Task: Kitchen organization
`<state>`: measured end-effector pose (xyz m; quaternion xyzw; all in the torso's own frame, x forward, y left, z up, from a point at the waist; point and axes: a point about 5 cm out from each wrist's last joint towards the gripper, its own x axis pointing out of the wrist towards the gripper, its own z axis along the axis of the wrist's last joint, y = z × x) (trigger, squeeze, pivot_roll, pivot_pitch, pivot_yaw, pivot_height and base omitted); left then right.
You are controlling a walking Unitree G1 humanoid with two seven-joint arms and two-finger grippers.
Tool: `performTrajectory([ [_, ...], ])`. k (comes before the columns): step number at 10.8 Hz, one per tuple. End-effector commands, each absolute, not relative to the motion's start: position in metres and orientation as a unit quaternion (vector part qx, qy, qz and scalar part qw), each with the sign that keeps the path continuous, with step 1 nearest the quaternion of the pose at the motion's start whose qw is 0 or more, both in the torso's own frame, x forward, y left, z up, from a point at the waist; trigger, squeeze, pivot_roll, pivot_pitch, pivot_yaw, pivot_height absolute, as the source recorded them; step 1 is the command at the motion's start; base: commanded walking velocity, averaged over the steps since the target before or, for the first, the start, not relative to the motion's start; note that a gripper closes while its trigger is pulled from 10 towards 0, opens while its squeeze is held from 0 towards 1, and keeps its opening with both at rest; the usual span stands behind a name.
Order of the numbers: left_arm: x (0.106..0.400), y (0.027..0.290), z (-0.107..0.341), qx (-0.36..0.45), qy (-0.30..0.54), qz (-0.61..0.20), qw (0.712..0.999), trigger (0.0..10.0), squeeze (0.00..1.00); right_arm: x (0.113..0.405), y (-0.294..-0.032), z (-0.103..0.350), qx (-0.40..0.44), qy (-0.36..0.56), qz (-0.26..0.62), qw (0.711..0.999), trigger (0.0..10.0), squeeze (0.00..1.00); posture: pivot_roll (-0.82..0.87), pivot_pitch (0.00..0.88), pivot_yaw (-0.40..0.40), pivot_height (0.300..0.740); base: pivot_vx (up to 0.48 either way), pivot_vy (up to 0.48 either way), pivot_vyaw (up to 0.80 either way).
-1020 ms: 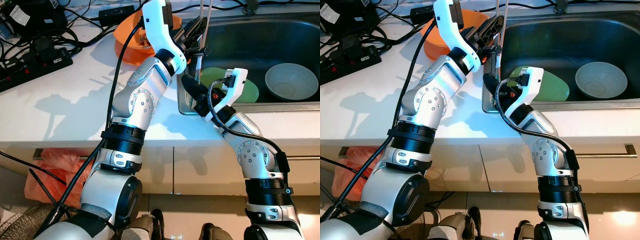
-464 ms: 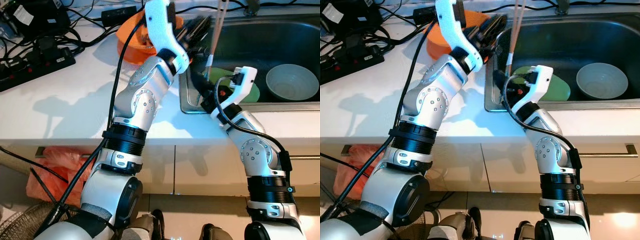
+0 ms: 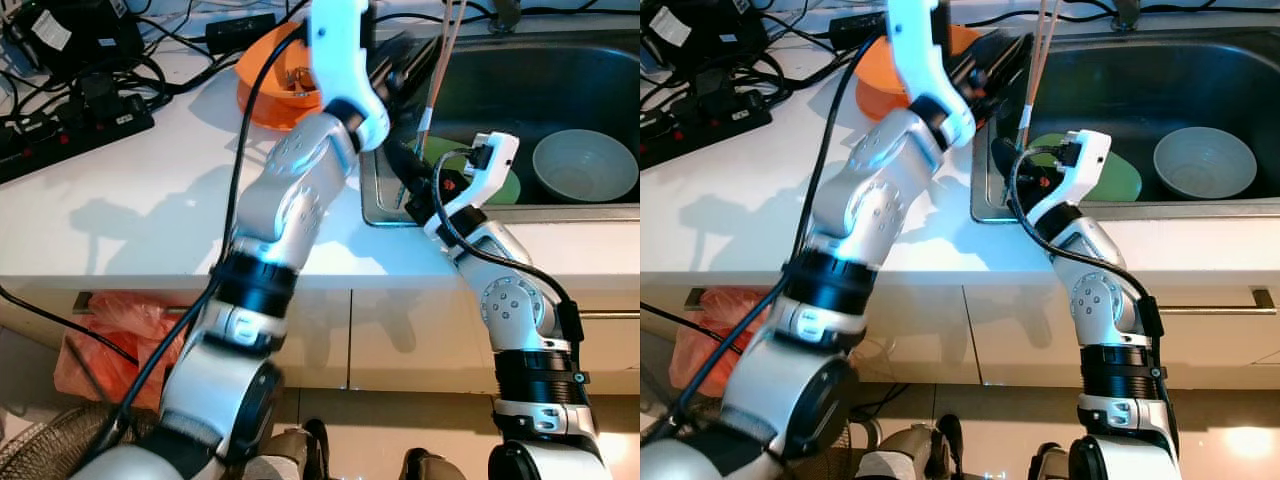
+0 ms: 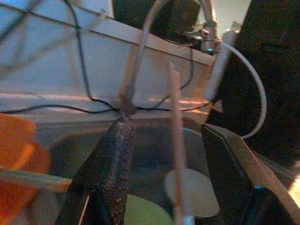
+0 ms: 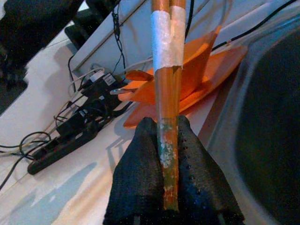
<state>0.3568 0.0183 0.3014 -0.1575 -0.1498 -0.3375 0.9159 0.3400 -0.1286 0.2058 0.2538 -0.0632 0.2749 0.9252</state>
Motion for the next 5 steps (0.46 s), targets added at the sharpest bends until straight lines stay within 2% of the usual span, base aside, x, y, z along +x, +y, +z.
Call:
performTrajectory([
  [1, 0.353, 0.027, 0.308, -0.135, -0.180, -0.324, 0.919, 10.0, 1.00, 0.341, -0.131, 0.199, 0.257, -0.052, 0.265, 0.928, 0.0, 0.00, 0.02, 0.149, 0.132, 0.740, 0.000, 0.000, 0.00],
  [2, 0.348, 0.040, 0.300, -0.085, -0.201, -0.312, 0.925, 10.0, 1.00, 0.343, -0.135, 0.198, 0.255, -0.056, 0.244, 0.934, 0.0, 0.00, 0.03, 0.146, 0.122, 0.740, 0.000, 0.000, 0.00],
  [5, 0.342, 0.052, 0.286, -0.072, -0.204, -0.303, 0.928, 10.0, 1.00, 0.347, -0.145, 0.198, 0.249, -0.064, 0.213, 0.943, 0.0, 0.00, 0.03, 0.143, 0.117, 0.740, 0.000, 0.000, 0.00],
])
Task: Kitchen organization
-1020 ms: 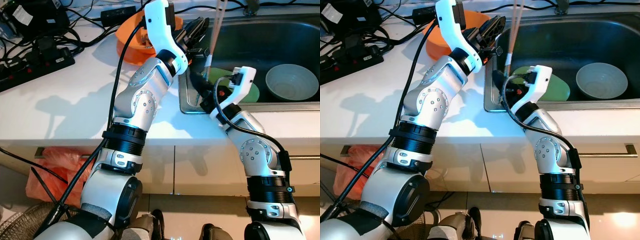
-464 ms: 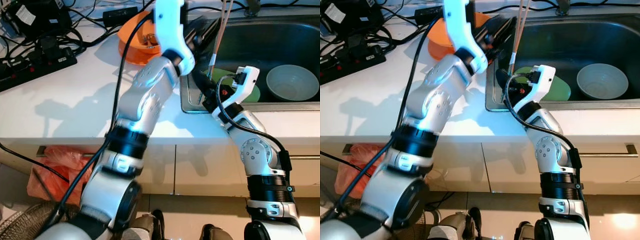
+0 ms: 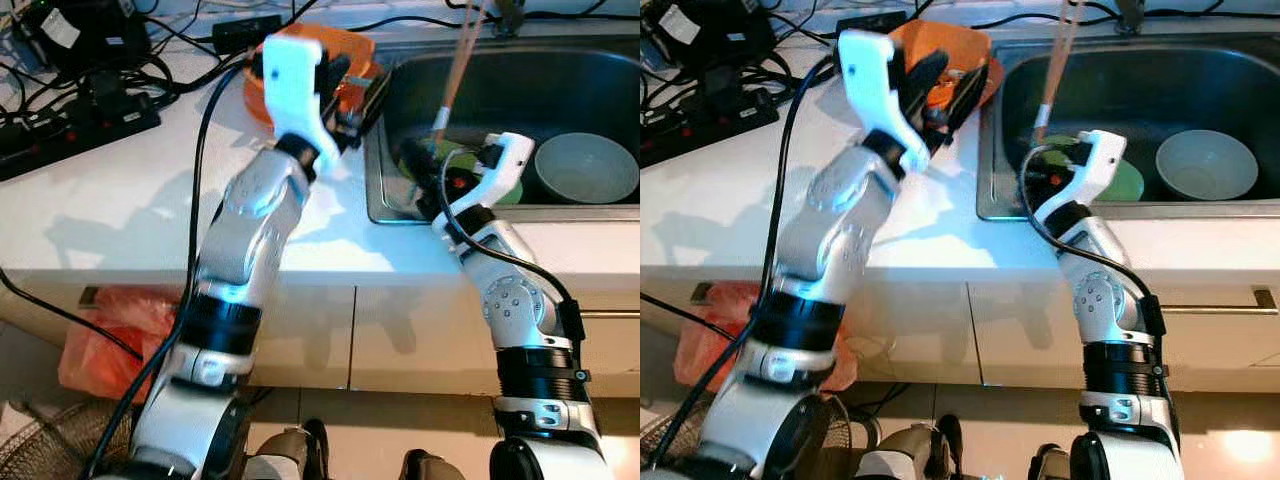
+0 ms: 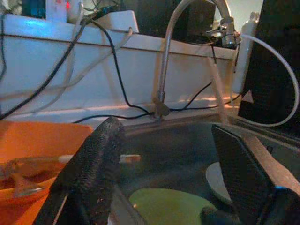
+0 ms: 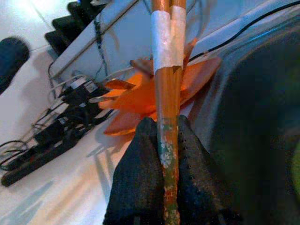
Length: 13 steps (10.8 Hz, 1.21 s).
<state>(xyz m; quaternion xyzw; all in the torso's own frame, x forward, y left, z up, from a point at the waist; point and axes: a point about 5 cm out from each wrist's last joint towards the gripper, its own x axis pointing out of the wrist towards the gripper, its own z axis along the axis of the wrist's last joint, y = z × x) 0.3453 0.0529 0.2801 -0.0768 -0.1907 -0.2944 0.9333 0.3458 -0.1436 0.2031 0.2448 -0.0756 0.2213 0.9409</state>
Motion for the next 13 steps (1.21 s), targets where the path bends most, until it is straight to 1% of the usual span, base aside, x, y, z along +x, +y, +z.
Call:
performTrajectory([
  [1, 0.342, 0.063, 0.283, -0.060, -0.217, -0.274, 0.935, 10.0, 1.00, 0.347, -0.149, 0.198, 0.238, -0.066, 0.203, 0.947, 0.0, 0.00, 0.03, 0.141, 0.115, 0.740, 0.000, 0.000, 0.00],
  [4, 0.341, 0.083, 0.268, -0.033, -0.207, -0.236, 0.949, 10.0, 1.00, 0.345, -0.162, 0.201, 0.204, -0.070, 0.190, 0.958, 0.0, 0.00, 0.03, 0.139, 0.116, 0.740, 0.000, 0.000, 0.00],
  [6, 0.342, 0.095, 0.254, -0.020, -0.185, -0.214, 0.959, 10.0, 1.00, 0.343, -0.186, 0.213, 0.152, -0.079, 0.178, 0.969, 0.0, 0.00, 0.02, 0.132, 0.118, 0.740, 0.000, -0.120, 0.00],
  [9, 0.342, 0.089, 0.246, -0.032, -0.180, -0.205, 0.961, 10.0, 1.00, 0.344, -0.202, 0.224, 0.130, -0.091, 0.159, 0.975, 0.0, 0.00, 0.00, 0.110, 0.113, 0.740, 0.000, -0.417, 0.00],
  [12, 0.346, 0.083, 0.246, -0.046, -0.179, -0.193, 0.964, 10.0, 1.00, 0.343, -0.198, 0.229, 0.132, -0.100, 0.159, 0.973, 0.0, 0.00, -0.01, 0.088, 0.112, 0.740, 0.000, -0.470, 0.00],
  [13, 0.347, 0.082, 0.246, -0.053, -0.179, -0.191, 0.964, 10.0, 1.00, 0.342, -0.198, 0.229, 0.132, -0.102, 0.159, 0.973, 0.0, 0.00, -0.01, 0.083, 0.114, 0.740, 0.000, 0.000, 0.00],
])
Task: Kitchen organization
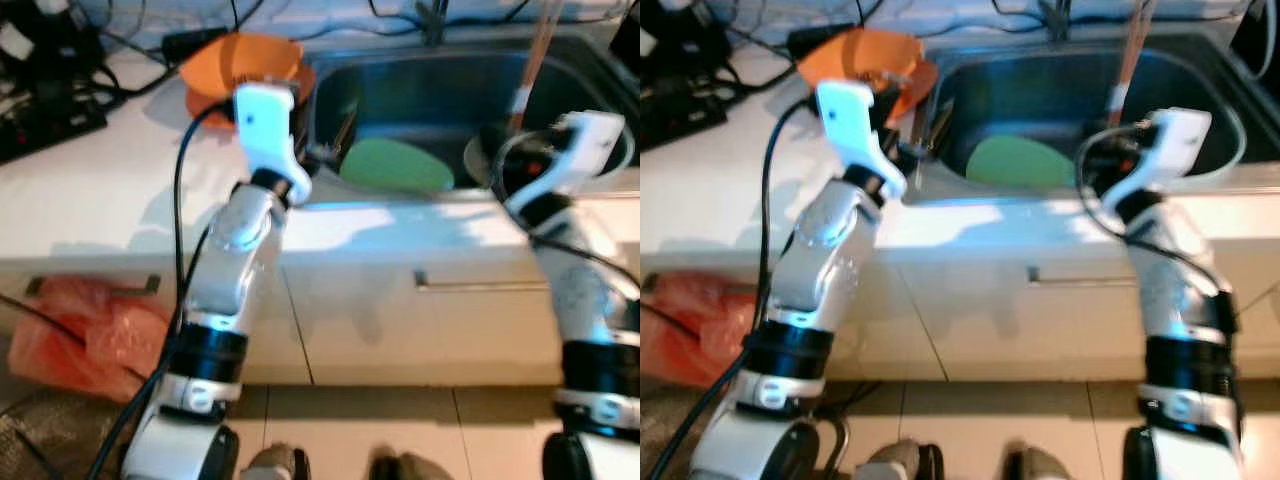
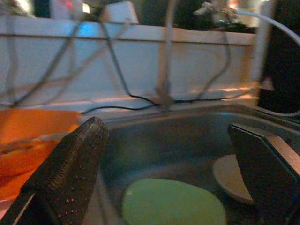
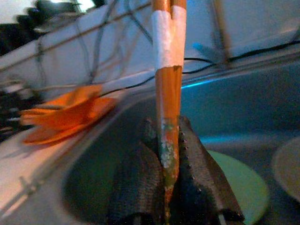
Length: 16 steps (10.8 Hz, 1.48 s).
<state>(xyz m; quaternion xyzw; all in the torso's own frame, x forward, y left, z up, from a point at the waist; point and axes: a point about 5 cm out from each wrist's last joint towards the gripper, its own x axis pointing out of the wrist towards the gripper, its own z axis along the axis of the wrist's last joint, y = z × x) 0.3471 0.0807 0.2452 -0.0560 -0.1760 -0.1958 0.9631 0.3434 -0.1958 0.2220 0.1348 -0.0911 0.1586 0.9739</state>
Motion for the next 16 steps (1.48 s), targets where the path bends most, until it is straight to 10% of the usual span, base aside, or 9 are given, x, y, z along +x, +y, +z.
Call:
performTrajectory([
  [1, 0.346, 0.082, 0.247, -0.059, -0.182, -0.188, 0.963, 10.0, 1.00, 0.341, -0.198, 0.227, 0.134, -0.102, 0.157, 0.973, 0.0, 0.00, -0.01, 0.083, 0.114, 0.740, 0.000, 0.000, 0.00],
  [16, 0.349, 0.086, 0.256, -0.093, -0.195, -0.181, 0.960, 10.0, 1.00, 0.334, -0.187, 0.236, 0.114, -0.131, 0.159, 0.972, 0.0, 0.00, -0.01, 0.090, 0.105, 0.740, 0.273, 0.000, 0.00],
])
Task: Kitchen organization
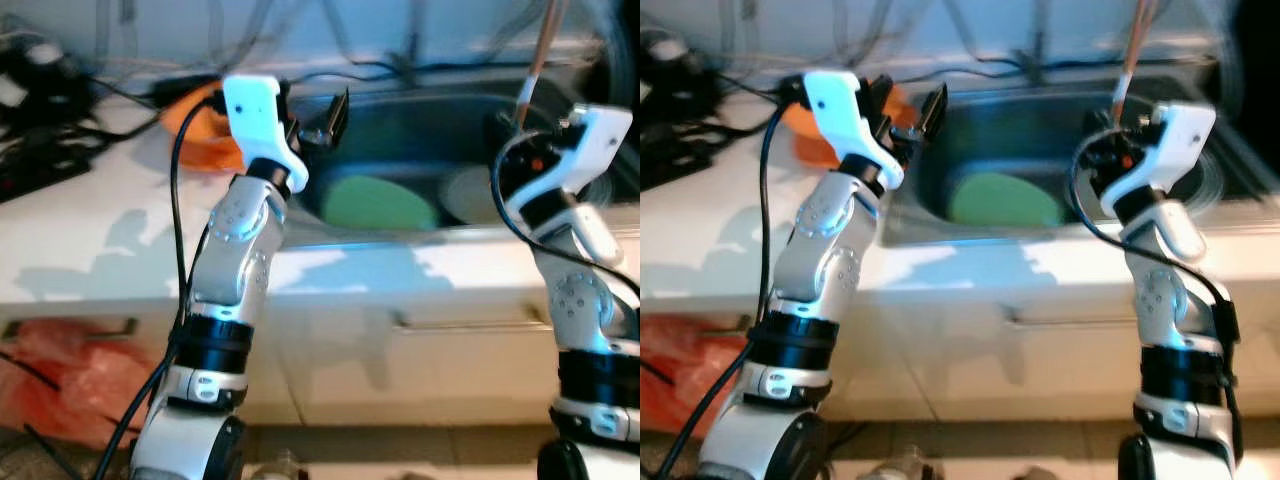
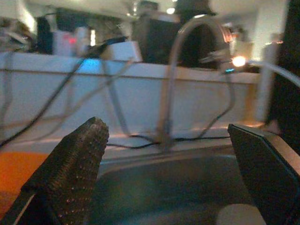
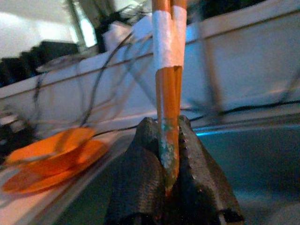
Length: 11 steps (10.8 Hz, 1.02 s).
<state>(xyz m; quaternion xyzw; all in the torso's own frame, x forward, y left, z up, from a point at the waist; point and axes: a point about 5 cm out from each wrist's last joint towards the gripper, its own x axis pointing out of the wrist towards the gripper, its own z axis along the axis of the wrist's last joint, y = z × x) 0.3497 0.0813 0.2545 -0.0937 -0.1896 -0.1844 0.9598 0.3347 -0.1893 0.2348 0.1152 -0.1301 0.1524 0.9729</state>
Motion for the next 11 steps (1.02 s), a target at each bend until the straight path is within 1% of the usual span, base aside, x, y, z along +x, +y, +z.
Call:
performTrajectory([
  [1, 0.349, 0.084, 0.254, -0.093, -0.192, -0.182, 0.960, 10.0, 1.00, 0.334, -0.186, 0.235, 0.114, -0.129, 0.159, 0.972, 0.0, 0.00, -0.01, 0.091, 0.104, 0.740, 0.000, 0.000, 0.00],
  [4, 0.350, 0.087, 0.255, -0.091, -0.191, -0.176, 0.961, 10.0, 1.00, 0.338, -0.182, 0.232, 0.115, -0.108, 0.172, 0.972, 0.0, 0.00, -0.01, 0.094, 0.099, 0.740, 0.000, 0.000, 0.00],
  [5, 0.350, 0.088, 0.253, -0.083, -0.187, -0.180, 0.962, 10.0, 1.00, 0.342, -0.179, 0.226, 0.106, -0.081, 0.192, 0.972, 0.0, 0.00, 0.00, 0.097, 0.097, 0.740, 0.000, 0.000, 0.00],
  [6, 0.349, 0.087, 0.251, -0.068, -0.184, -0.187, 0.962, 10.0, 1.00, 0.344, -0.179, 0.224, 0.110, -0.071, 0.194, 0.972, 0.0, 0.00, 0.00, 0.097, 0.097, 0.740, 0.000, 0.000, 0.00],
  [7, 0.347, 0.084, 0.239, -0.041, -0.153, -0.222, 0.962, 10.0, 1.00, 0.350, -0.181, 0.224, 0.099, -0.064, 0.195, 0.974, 0.0, 0.00, 0.00, 0.101, 0.096, 0.740, 0.000, 0.000, 0.00],
  [8, 0.346, 0.082, 0.234, -0.032, -0.132, -0.247, 0.960, 10.0, 1.00, 0.354, -0.179, 0.222, 0.088, -0.046, 0.197, 0.975, 0.0, 0.00, 0.01, 0.103, 0.096, 0.740, 0.000, 0.000, 0.00],
  [10, 0.341, 0.075, 0.225, -0.005, -0.100, -0.302, 0.948, 10.0, 1.00, 0.366, -0.176, 0.209, 0.056, 0.009, 0.207, 0.977, 0.0, 0.00, 0.02, 0.108, 0.098, 0.740, 0.000, 0.000, 0.00],
  [11, 0.338, 0.073, 0.224, 0.010, -0.097, -0.323, 0.941, 10.0, 0.98, 0.376, -0.183, 0.198, 0.046, 0.051, 0.192, 0.979, 0.0, 0.00, 0.02, 0.111, 0.097, 0.740, 0.000, 0.000, 0.00],
])
